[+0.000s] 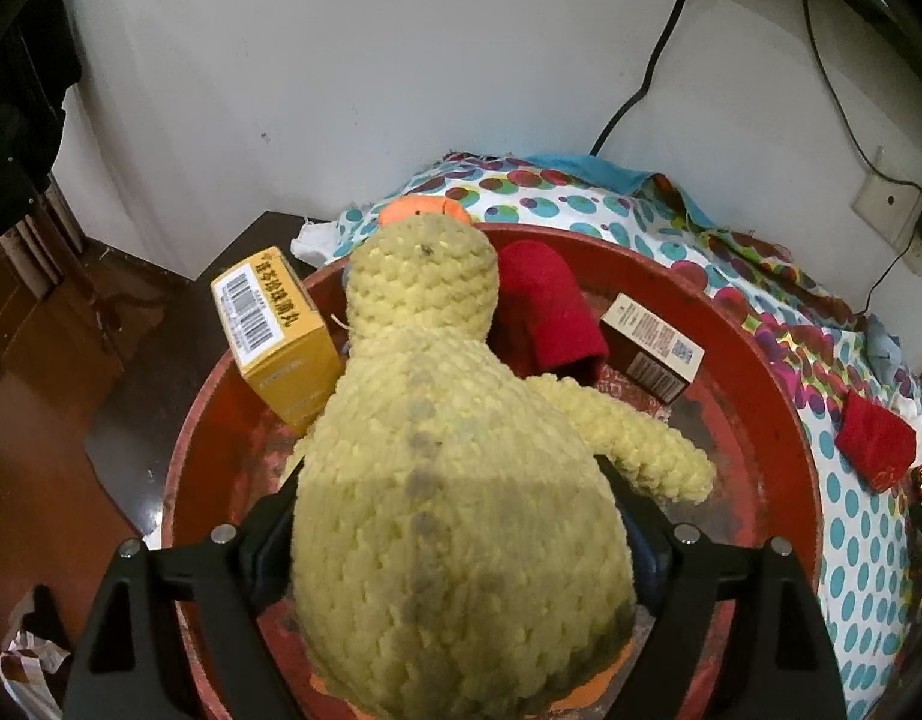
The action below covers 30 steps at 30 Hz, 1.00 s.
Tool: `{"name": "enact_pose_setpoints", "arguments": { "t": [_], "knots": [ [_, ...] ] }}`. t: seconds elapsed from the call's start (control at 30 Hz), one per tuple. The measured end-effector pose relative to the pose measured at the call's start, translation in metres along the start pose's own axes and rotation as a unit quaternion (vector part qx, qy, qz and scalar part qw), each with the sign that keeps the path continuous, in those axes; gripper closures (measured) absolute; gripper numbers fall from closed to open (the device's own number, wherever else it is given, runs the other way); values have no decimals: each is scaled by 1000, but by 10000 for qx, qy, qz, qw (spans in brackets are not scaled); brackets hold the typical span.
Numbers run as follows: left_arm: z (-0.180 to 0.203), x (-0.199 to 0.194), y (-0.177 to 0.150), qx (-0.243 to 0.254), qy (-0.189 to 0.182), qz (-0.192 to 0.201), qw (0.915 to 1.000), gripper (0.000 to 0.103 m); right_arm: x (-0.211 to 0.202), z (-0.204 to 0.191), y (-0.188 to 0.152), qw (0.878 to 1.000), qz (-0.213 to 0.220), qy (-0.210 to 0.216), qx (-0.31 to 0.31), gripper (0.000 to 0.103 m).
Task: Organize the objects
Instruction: 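Carry the yellow duck onto the red tray and open the left gripper, then withdraw the open left gripper from the tray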
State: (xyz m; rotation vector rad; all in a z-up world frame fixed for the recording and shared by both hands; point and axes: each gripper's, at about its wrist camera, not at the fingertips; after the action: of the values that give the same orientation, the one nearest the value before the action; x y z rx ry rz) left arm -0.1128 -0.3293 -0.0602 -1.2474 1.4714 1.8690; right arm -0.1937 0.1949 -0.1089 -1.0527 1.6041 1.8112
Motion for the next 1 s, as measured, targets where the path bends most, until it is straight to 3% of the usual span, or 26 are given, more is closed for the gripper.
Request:
{"name": "enact_pose_setpoints", "arguments": {
  "t": [0.47,0.6,0.83,1.0],
  "knots": [
    [14,-26,-12,409,14,74,9991,14,-1,1,3,10000,-11,-10,15,43],
    [21,-46,-21,370,8,263,9990,14,-1,0,3,10000,-12,-15,13,43],
    [60,-77,-44,904,347,375,9946,14,-1,-1,4,10000,-10,-15,8,45],
    [97,-89,-63,1266,209,399,9909,14,-1,-1,5,10000,12,-22,-66,51]
  ]
}}
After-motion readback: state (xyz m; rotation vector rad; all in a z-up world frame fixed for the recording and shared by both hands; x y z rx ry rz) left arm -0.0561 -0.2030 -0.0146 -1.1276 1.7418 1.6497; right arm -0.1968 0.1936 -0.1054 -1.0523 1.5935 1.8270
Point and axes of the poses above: each gripper's, at about its wrist camera, not at the fingertips, and x roughly the way its jaws point, z to its right, y to its top, and after that the axes turned 2 degrees about -z, right-handed
